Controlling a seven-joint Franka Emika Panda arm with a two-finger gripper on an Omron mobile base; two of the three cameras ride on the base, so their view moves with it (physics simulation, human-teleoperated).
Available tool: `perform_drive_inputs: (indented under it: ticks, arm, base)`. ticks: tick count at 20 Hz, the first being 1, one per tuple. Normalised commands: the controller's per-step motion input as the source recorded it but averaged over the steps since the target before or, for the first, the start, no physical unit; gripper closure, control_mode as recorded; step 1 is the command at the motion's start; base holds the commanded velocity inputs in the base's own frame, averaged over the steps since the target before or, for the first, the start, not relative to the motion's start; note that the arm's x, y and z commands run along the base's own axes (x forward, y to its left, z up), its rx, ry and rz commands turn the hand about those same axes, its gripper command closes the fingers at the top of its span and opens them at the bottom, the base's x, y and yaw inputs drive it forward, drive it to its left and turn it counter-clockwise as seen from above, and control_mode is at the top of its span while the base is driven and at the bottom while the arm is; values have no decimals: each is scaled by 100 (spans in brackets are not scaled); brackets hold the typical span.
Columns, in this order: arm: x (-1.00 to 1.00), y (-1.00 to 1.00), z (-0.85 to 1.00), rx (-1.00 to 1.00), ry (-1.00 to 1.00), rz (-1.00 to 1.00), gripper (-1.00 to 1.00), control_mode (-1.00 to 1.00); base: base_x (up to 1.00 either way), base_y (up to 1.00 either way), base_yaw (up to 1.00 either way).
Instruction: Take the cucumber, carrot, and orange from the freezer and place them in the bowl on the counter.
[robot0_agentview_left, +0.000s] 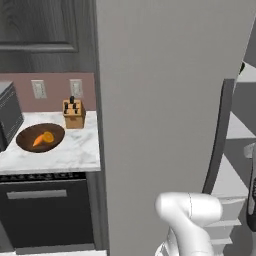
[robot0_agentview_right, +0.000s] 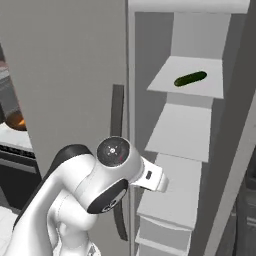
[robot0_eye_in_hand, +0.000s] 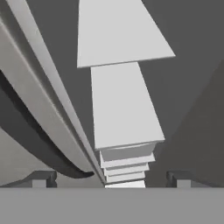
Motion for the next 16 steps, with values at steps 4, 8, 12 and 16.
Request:
perform_drive_inputs:
  ticks: [4, 8, 12, 16]
  arm:
    - [0, 0, 0, 0, 0, 0, -100, 100]
    - [0, 0, 0, 0, 0, 0, -100, 100]
    - [0, 0, 0, 0, 0, 0, -100, 100]
    - [0, 0, 0, 0, 0, 0, -100, 100]
  base:
    - [3, -82, 30]
    - [-18, -18, 20]
    - [-11, 0, 3]
    - [41, -5, 0]
